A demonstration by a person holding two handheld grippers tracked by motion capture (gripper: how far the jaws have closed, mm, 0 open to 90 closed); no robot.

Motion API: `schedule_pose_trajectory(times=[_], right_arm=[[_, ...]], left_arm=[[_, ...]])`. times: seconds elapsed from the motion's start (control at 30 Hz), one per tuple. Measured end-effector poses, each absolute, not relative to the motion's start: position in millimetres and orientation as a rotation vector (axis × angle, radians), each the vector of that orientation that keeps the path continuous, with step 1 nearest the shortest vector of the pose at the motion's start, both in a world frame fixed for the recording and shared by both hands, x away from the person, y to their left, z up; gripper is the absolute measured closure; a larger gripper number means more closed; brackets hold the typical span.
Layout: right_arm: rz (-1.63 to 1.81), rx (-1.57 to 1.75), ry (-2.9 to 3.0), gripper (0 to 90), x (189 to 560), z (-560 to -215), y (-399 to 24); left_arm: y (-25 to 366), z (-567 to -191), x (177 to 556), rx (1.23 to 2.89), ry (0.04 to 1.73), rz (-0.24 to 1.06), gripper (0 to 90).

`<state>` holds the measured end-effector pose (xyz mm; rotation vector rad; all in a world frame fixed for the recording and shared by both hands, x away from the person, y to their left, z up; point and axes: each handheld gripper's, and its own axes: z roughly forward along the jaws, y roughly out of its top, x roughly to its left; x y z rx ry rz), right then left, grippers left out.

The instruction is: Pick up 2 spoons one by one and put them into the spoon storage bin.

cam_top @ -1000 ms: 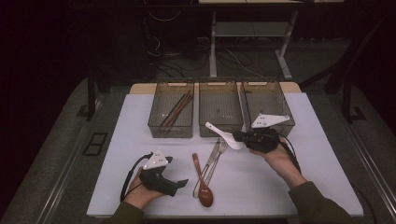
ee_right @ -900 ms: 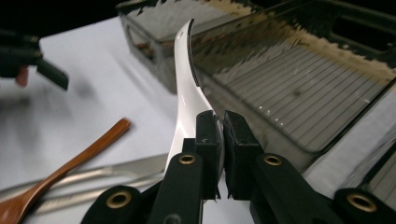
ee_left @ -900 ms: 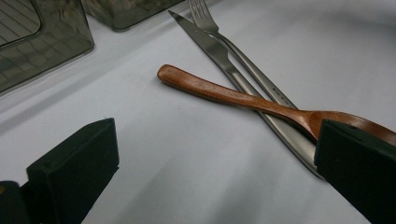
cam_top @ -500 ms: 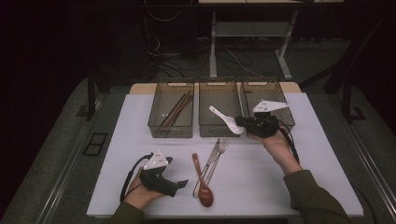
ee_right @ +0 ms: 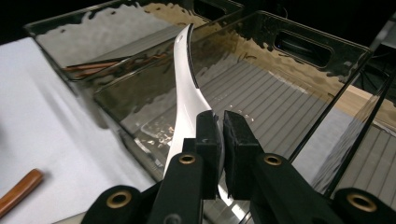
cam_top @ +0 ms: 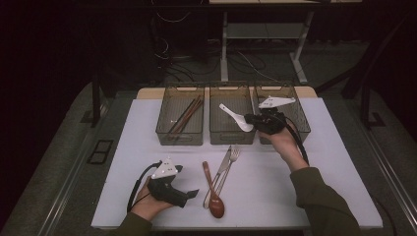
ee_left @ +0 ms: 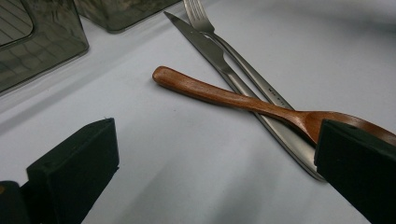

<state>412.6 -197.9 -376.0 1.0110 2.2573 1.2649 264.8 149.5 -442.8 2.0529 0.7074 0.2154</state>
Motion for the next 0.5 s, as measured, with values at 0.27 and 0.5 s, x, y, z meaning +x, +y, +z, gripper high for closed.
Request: schedule_pose_trajectory(times=[0.27, 0.5], right_arm=[[1.186, 1.047, 2.294, 83.7, 430.3, -383.2, -188.6], [1.210, 1.050, 2.301, 69.3, 432.4, -386.6, -187.0]], left_arm=[[149.6, -443.2, 265.1, 2.058, 0.709, 0.213, 0.0], [149.4, -443.2, 265.1, 2.060, 0.707, 0.211, 0.0]])
